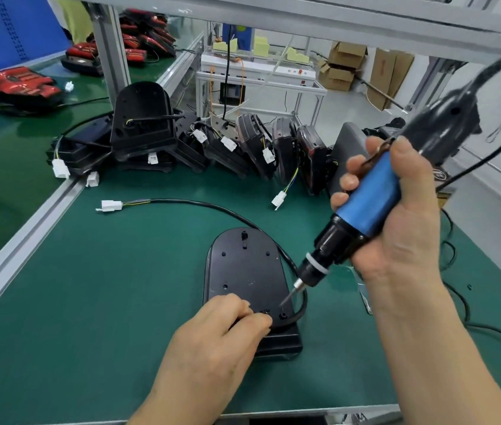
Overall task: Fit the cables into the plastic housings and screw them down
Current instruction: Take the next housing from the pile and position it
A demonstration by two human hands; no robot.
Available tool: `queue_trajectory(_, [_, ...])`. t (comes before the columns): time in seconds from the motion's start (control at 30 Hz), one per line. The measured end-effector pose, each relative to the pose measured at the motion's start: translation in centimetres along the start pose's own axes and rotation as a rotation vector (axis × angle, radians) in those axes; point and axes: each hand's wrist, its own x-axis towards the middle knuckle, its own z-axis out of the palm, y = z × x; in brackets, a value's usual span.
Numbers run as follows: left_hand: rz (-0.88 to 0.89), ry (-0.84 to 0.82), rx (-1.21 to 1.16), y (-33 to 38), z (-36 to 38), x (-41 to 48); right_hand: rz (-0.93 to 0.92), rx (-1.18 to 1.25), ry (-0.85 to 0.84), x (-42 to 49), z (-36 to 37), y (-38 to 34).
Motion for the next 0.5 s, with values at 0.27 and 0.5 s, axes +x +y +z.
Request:
queue_trajectory(0.27, [-0.022,-0.025,0.013,0.1,-0.2,0.1,0.021,-0.065,-0.038,0.0,1.4,1.0])
queue_trajectory(0.5, [-0.023,-0.037,0.023,0.0,-0.1,-0.1,0.032,-0.116,-0.058,-0.1,1.6,1.4])
